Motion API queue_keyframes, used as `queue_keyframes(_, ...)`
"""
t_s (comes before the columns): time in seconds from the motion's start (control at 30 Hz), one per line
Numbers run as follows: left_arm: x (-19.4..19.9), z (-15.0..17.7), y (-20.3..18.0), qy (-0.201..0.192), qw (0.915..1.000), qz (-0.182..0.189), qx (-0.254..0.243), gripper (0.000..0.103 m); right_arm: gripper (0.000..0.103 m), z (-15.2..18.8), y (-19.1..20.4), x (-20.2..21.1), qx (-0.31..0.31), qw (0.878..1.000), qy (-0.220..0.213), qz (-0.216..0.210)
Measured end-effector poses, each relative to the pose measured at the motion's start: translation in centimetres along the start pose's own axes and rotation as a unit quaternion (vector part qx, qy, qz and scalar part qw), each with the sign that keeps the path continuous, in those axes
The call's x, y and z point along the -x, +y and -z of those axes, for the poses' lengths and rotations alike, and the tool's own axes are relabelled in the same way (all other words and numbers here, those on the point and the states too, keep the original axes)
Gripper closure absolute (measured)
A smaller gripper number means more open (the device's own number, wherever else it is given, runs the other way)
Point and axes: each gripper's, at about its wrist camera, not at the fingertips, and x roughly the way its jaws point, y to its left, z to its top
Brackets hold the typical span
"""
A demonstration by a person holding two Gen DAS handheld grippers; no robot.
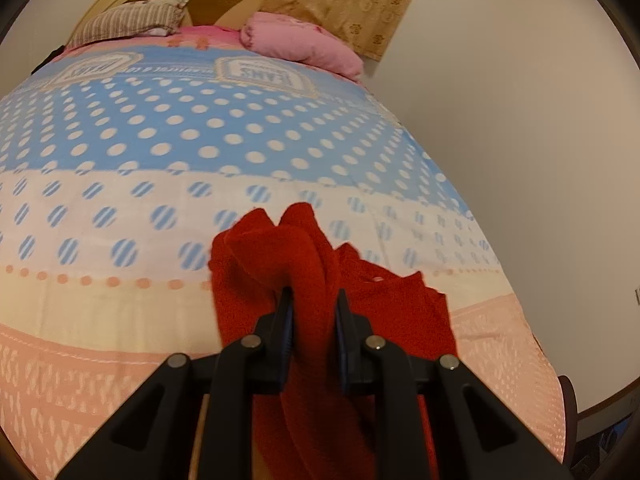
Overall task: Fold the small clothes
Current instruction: 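Lift the side edge with both tools and fold it over the other half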
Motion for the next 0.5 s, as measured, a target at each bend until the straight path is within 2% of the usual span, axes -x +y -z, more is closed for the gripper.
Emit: queue_keyframes(0.5,-3.0,0.5,-7.0,0.016,0.9986,0.022,-0.046,0.084,0.096,1.5,-6.0,3.5,-0.089,0.996,-0.017,0.0)
